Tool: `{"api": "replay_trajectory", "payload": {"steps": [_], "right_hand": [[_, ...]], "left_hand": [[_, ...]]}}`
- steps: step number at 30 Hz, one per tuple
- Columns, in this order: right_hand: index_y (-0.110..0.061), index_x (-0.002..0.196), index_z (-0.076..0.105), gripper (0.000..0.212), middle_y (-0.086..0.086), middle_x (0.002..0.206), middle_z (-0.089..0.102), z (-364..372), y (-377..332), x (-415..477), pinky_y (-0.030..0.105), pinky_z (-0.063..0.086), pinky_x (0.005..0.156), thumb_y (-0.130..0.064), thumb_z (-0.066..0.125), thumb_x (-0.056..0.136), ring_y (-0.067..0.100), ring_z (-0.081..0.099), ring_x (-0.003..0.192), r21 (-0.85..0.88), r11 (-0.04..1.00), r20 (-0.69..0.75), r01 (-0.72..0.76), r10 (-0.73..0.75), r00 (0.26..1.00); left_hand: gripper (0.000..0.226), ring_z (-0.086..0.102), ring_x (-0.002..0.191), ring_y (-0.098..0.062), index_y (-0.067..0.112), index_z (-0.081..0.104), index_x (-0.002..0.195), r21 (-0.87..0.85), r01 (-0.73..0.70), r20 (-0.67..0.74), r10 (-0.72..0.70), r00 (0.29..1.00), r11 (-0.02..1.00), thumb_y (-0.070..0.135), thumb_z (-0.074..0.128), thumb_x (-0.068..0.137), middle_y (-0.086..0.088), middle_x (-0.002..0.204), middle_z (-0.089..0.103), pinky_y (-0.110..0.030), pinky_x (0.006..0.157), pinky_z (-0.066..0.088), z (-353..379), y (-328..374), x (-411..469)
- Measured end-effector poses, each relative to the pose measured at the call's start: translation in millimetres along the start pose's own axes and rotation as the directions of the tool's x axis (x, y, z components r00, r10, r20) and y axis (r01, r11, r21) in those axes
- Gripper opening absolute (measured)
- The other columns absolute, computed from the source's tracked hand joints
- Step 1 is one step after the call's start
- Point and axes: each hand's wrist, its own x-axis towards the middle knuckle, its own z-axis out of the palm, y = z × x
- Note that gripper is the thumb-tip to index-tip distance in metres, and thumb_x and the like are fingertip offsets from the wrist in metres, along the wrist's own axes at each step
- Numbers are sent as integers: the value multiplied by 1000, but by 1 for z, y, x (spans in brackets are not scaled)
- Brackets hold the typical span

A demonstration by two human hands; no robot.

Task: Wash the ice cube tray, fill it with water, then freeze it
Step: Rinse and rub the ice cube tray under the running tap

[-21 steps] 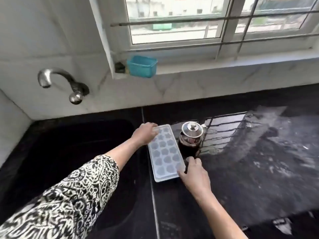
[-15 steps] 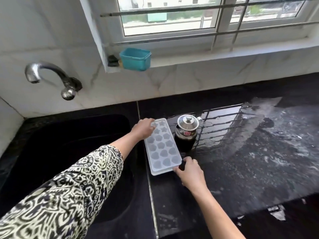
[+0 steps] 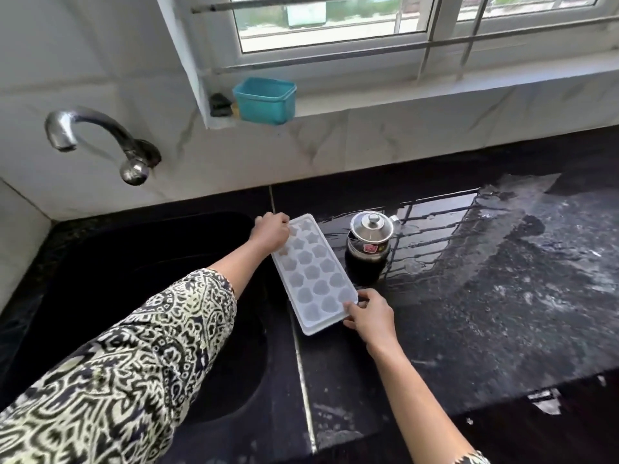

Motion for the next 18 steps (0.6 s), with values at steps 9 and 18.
{"api": "replay_trajectory", "payload": {"steps": [9,18], "right_hand": [[-10,99,64,10,9,98,67,28,-47,27,37,60,66,-9,60,90,21,67,84,-90,990,143,107,-94,985],[-16,93,67,14,3,89,71,114,-115,29,38,58,66,-22,54,94,19,67,82,-220,907,371,358,-262,891]], "left_hand": [[30,55,110,-25,17,66,116,-277,126,-185,-181,966,953,31,51,94,-7,120,61,-35,92,45,-62,-81,-45],[28,68,79,-25,13,65,78,-660,218,-180,-433,883,719,37,62,90,-4,80,71,-41,72,53,-111,-188,-138]]}}
